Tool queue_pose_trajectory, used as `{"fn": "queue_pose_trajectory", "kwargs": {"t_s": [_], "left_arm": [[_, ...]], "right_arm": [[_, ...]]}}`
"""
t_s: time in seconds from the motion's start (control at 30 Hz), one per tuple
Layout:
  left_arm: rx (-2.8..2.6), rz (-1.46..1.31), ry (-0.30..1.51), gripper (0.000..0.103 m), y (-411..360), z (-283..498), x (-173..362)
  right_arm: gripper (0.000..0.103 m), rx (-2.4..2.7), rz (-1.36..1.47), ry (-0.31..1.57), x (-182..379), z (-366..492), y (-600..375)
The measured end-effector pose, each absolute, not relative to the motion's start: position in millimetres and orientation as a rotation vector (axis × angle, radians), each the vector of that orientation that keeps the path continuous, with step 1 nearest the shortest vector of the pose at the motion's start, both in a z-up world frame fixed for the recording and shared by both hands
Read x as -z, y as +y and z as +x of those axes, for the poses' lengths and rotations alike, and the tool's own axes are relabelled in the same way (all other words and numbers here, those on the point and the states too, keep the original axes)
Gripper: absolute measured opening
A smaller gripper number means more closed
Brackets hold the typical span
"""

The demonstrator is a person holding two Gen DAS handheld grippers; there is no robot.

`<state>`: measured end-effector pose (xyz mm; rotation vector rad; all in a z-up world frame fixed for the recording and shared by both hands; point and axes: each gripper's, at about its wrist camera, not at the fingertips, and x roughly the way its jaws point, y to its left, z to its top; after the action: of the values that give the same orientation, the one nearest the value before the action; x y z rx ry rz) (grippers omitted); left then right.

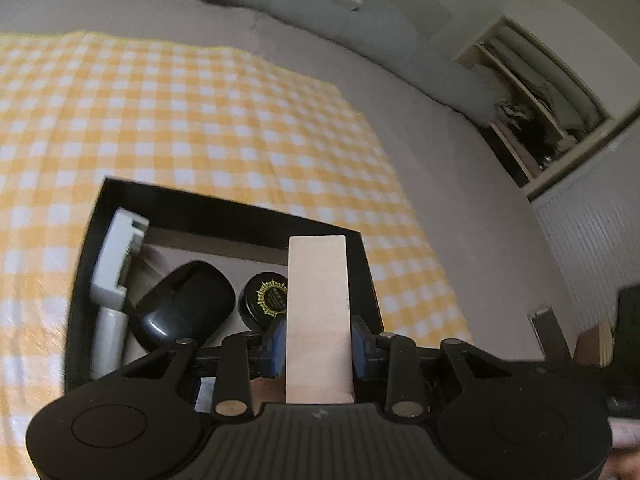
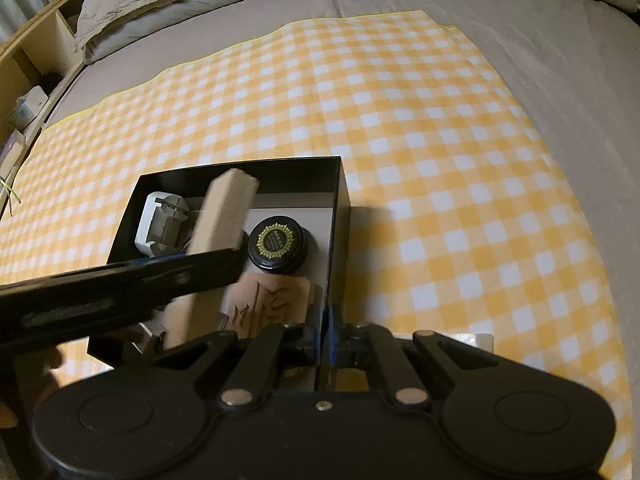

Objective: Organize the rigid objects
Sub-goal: 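Carry the wooden strip into the box and open the left tool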

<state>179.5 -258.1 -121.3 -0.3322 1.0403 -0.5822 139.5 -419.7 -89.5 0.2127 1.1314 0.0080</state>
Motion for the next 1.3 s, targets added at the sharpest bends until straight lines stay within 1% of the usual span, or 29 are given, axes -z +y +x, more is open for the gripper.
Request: {"fn": "queue_pose_trajectory", "kwargs": {"t_s": [0.17, 0.2, 0.23, 0.27, 0.5, 0.6, 0.67, 0.73, 0.8, 0.87, 1.0, 1.07, 1.17, 1.3], "left_arm": [[0.573, -0.397, 1.055, 0.034, -266.1, 185.2, 131.7], [0.576, -0.405, 1.063, 0.037, -269.3, 186.2, 134.2], [0.575, -0.417, 1.078, 0.046, -272.0, 187.3, 137.5], [0.575, -0.427, 1.092, 0.052, -272.7, 188.3, 140.2], [0.576, -0.342, 1.092, 0.052, -279.1, 187.9, 137.0], [0.569, -0.312, 1.085, 0.054, -277.4, 188.1, 133.6], [0.565, -0.299, 1.08, 0.06, -272.9, 187.4, 131.4], [0.564, -0.273, 1.071, 0.062, -270.6, 187.0, 127.2], [0.561, -0.236, 1.056, 0.066, -267.0, 185.3, 121.4], [0.557, -0.199, 1.035, 0.076, -262.6, 182.4, 115.1], [0.536, -0.138, 1.003, 0.083, -251.4, 176.1, 103.3], [0.532, -0.112, 0.996, 0.09, -246.8, 172.8, 98.0], [0.518, -0.071, 0.979, 0.097, -239.2, 166.5, 90.0], [0.492, -0.019, 0.958, 0.103, -226.3, 158.4, 81.3]], "right_arm": [[0.004, -0.014, 0.219, 1.13, 89.9, 138.8, -421.4], [0.004, -0.016, 0.219, 1.13, 90.0, 138.7, -421.2], [0.004, -0.016, 0.219, 1.13, 90.3, 139.1, -421.8], [0.005, -0.017, 0.219, 1.13, 90.6, 139.4, -421.7], [0.005, -0.022, 0.212, 1.142, 93.2, 140.5, -420.0], [0.005, -0.022, 0.208, 1.143, 93.0, 140.6, -420.3], [0.005, -0.02, 0.205, 1.143, 92.8, 140.5, -419.8], [0.005, -0.018, 0.202, 1.144, 92.7, 140.5, -419.0], [0.005, -0.017, 0.196, 1.146, 92.8, 140.8, -418.7], [0.005, -0.015, 0.19, 1.147, 92.8, 140.7, -417.8], [0.005, -0.009, 0.178, 1.148, 93.2, 141.6, -417.0], [0.005, -0.005, 0.173, 1.148, 93.1, 142.1, -416.4], [0.005, 0.001, 0.166, 1.149, 93.4, 142.6, -415.7], [0.005, 0.007, 0.159, 1.149, 93.7, 142.9, -415.4]]}}
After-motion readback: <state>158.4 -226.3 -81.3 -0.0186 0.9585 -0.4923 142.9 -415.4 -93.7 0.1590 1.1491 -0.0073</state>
